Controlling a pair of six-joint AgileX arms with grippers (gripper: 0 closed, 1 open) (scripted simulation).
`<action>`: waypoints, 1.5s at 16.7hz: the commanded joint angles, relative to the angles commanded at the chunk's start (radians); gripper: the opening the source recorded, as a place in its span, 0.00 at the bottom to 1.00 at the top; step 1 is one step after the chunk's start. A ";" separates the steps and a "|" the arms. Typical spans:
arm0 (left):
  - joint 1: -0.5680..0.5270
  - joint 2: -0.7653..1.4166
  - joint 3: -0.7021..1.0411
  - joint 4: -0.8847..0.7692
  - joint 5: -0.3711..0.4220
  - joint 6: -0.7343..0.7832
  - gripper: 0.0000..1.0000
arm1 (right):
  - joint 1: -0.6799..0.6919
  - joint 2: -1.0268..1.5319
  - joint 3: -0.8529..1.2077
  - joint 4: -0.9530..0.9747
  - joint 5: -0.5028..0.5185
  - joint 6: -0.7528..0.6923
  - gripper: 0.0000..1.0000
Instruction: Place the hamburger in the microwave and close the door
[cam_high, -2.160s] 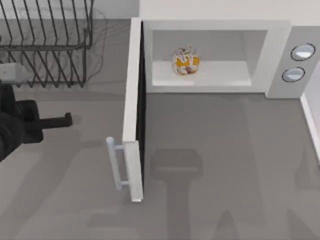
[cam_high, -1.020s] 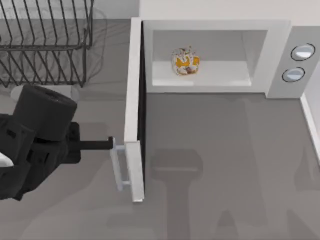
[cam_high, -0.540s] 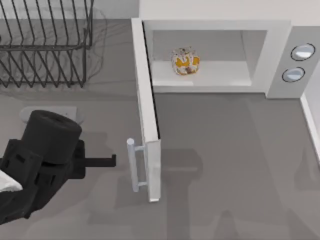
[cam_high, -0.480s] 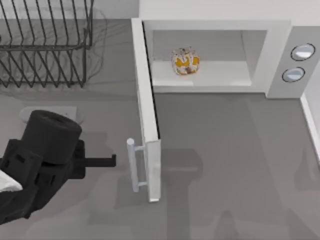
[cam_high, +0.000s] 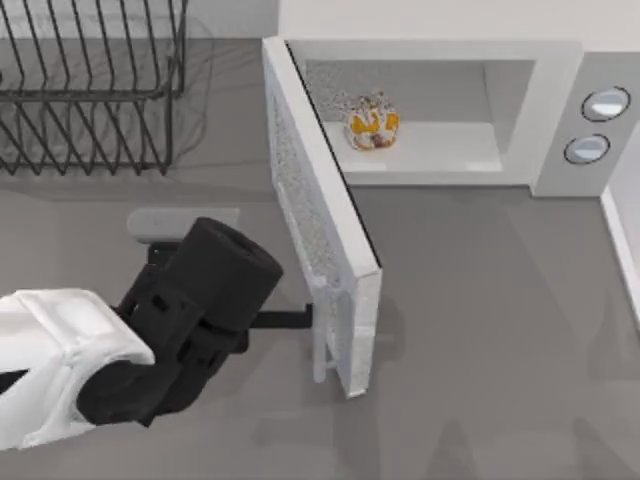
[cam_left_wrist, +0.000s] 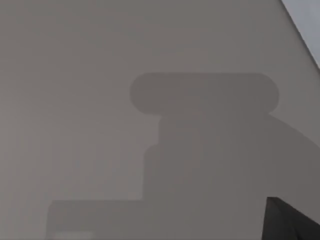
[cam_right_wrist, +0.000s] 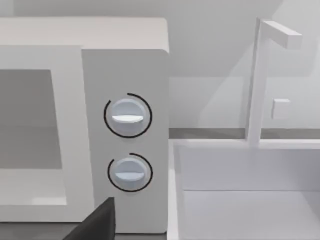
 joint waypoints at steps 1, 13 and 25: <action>-0.042 0.037 0.032 -0.010 -0.023 -0.034 0.00 | 0.000 0.000 0.000 0.000 0.000 0.000 1.00; -0.175 0.219 0.210 -0.088 -0.099 -0.169 0.00 | 0.000 0.000 0.000 0.000 0.000 0.000 1.00; -0.296 0.429 0.488 -0.205 -0.162 -0.295 0.00 | 0.000 0.000 0.000 0.000 0.000 0.000 1.00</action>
